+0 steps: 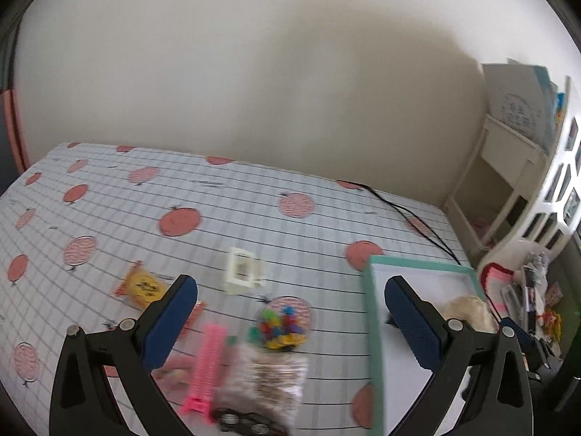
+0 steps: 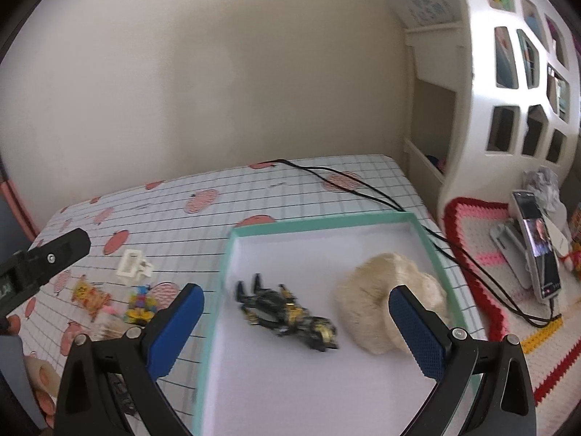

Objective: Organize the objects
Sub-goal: 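Move the right gripper to the black toy car and close on it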

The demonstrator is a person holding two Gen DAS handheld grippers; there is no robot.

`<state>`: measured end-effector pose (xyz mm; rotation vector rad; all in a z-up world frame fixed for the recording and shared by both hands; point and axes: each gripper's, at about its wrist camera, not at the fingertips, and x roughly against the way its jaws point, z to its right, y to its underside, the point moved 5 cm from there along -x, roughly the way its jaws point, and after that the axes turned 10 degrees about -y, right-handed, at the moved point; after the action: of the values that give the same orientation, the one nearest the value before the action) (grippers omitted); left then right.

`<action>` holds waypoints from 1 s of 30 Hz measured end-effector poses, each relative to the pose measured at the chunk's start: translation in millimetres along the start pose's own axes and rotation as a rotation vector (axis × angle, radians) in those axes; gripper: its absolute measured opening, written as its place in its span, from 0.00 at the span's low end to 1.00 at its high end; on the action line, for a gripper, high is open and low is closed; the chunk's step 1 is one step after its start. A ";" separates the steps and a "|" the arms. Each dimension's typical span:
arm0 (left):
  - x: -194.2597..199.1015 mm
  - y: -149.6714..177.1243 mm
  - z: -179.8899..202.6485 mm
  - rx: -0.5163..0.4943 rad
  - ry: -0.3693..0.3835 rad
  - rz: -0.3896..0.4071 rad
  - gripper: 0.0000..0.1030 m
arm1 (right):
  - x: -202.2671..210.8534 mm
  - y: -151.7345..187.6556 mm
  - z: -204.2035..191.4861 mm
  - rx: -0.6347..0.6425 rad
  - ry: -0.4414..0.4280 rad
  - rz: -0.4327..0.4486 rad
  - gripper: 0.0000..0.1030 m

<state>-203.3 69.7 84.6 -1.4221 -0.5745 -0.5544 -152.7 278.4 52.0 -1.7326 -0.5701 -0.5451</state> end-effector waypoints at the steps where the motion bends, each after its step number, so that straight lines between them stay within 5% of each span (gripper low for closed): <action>1: 0.1 -0.8 -7.2 0.012 -0.008 -0.002 1.00 | -0.2 0.6 -4.4 0.003 -0.007 0.000 1.00; 6: -3.3 -4.6 -50.4 0.105 -0.047 -0.029 1.00 | -3.8 2.0 -33.4 0.021 -0.075 -0.017 1.00; 15: -27.0 13.9 -112.8 0.207 -0.095 -0.199 1.00 | -17.2 15.1 -96.5 0.116 -0.182 -0.087 1.00; 30: -49.7 52.3 -120.0 0.069 -0.151 -0.425 1.00 | -54.6 76.5 -147.4 0.255 -0.264 -0.407 0.98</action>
<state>-201.1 -45.5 5.2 -1.2871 -1.0204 -0.7569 -155.7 114.0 -7.3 -1.4583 -1.1462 -0.5012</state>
